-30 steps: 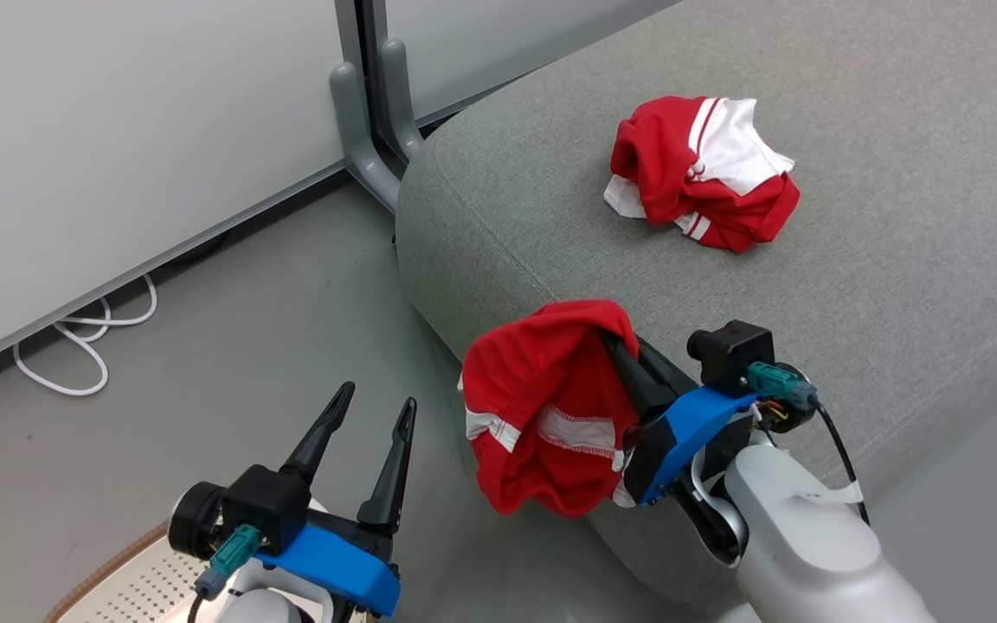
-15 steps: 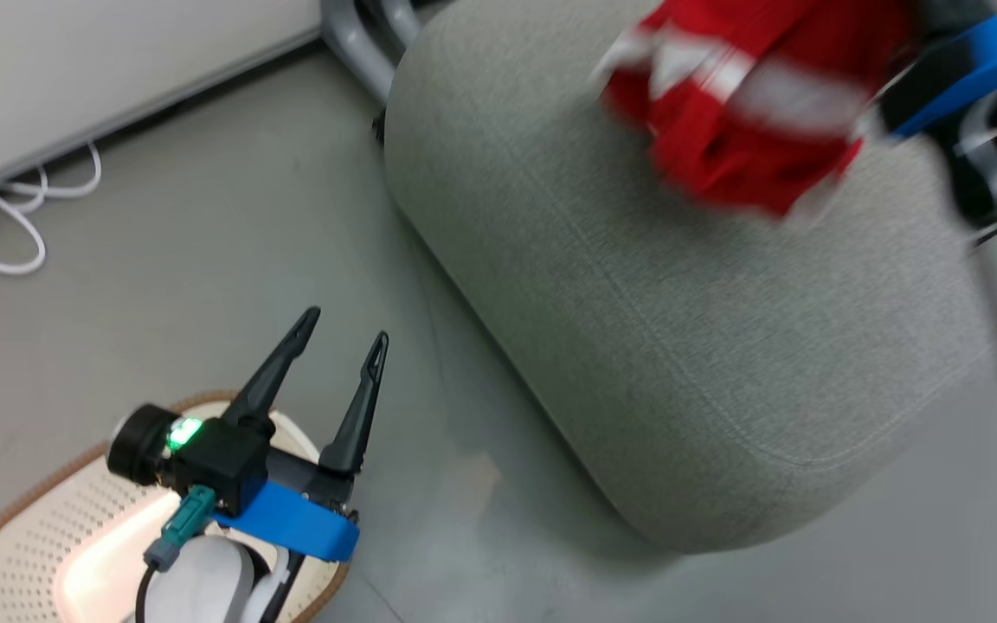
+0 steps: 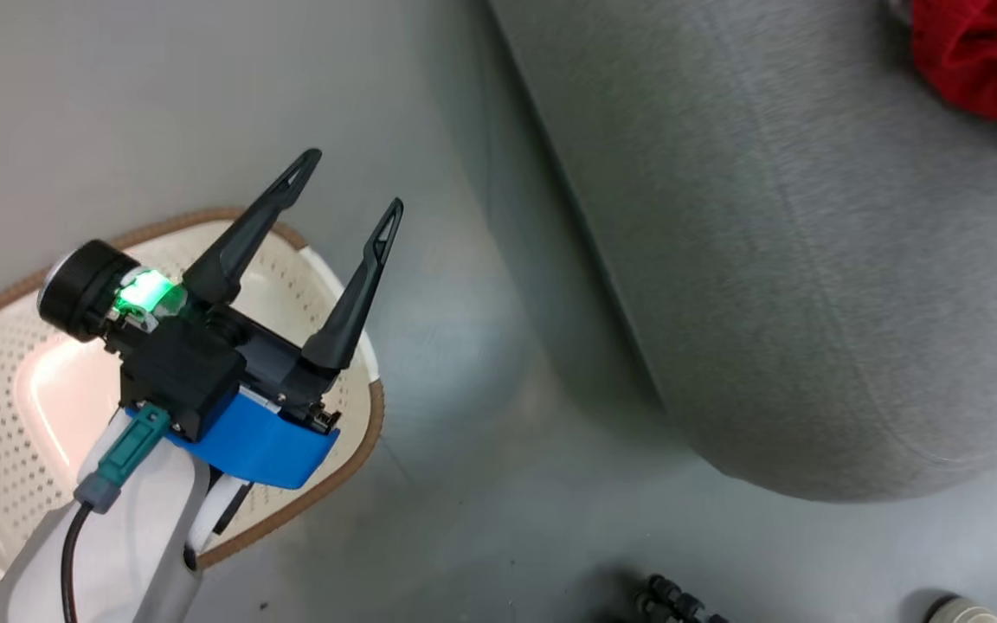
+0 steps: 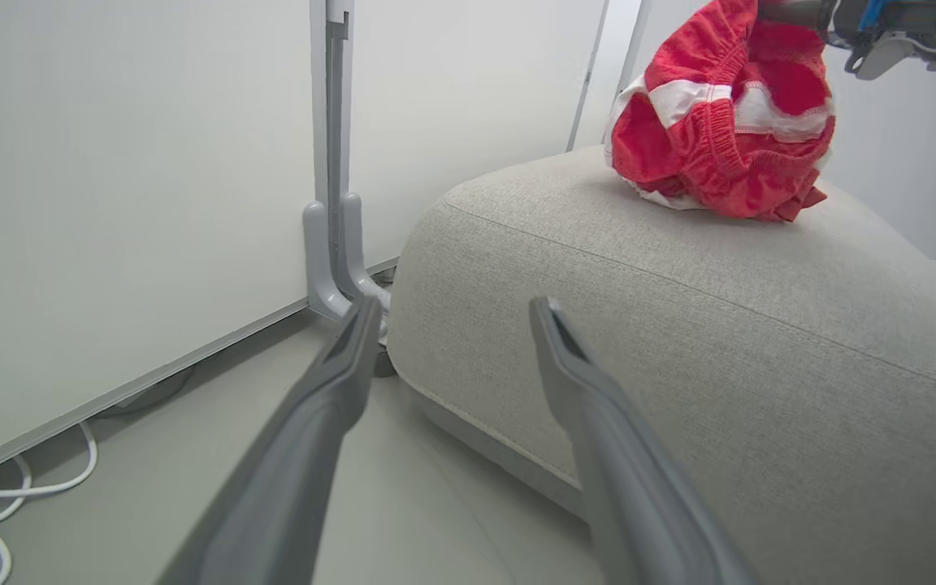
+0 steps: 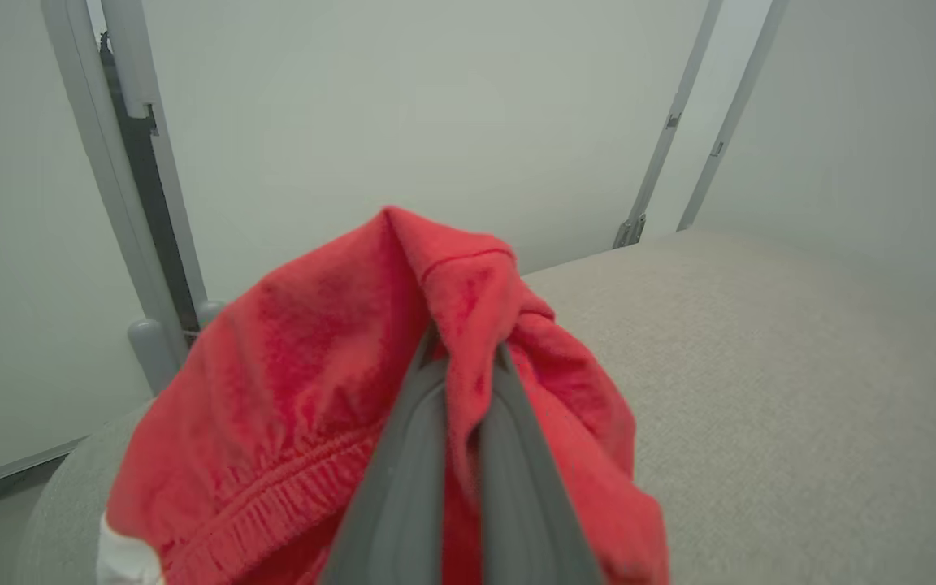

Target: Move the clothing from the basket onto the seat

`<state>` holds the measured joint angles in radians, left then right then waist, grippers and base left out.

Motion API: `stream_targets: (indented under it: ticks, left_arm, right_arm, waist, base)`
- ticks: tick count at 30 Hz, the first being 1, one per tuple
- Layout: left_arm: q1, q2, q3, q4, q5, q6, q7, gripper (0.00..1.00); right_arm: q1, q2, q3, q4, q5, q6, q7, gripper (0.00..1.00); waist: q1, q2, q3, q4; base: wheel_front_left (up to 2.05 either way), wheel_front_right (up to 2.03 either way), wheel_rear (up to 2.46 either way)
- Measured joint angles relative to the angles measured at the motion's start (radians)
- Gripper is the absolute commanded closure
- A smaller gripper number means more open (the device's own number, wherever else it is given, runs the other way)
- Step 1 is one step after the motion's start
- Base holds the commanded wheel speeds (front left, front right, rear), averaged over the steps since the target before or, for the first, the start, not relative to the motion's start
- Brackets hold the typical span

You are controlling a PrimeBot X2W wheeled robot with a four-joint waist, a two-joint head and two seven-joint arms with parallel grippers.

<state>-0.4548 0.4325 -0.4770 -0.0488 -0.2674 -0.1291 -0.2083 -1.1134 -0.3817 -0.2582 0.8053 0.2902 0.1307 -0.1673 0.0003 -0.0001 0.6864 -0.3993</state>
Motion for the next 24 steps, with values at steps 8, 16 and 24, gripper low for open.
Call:
stream_targets:
  ticks: [8, 16, 24]
  left_arm:
    - [-0.020, 0.011, -0.019, -0.021, -0.032, 0.000, -0.014, 0.00]
    - [-0.009, -0.046, -0.026, 0.058, -0.069, 0.000, -0.043, 0.00]
    - [0.101, -0.160, 0.011, 0.155, -0.122, 0.000, -0.053, 0.00]
  right_arm:
    - [0.035, 0.049, -0.052, 0.074, -0.052, 0.000, -0.044, 1.00]
    - [0.067, 0.036, -0.025, 0.092, -0.110, 0.000, -0.049, 0.00]
    - [0.190, 0.033, 0.120, 0.034, -0.147, 0.000, -0.005, 0.00]
  waist:
    - [0.0001, 0.0000, 0.089, 0.083]
    - [-0.0001, 0.0001, 0.013, 0.111]
    - [-0.0003, 0.0001, -0.184, 0.140]
  base:
    - [0.00, 0.00, 0.00]
    - [0.00, 0.00, 0.00]
    - [0.00, 0.00, 0.00]
